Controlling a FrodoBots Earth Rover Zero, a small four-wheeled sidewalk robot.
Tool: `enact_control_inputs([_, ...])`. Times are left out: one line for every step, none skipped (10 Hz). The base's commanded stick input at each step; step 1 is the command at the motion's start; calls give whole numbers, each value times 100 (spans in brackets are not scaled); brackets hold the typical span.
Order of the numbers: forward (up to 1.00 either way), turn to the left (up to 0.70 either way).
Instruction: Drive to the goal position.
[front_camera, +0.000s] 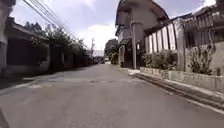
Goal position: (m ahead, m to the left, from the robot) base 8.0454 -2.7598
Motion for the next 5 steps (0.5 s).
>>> enact_control_inputs([70,1])
enact_control_inputs([70,1])
enact_control_inputs([70,1])
enact_control_inputs([70,1])
enact_control_inputs([70,-3])
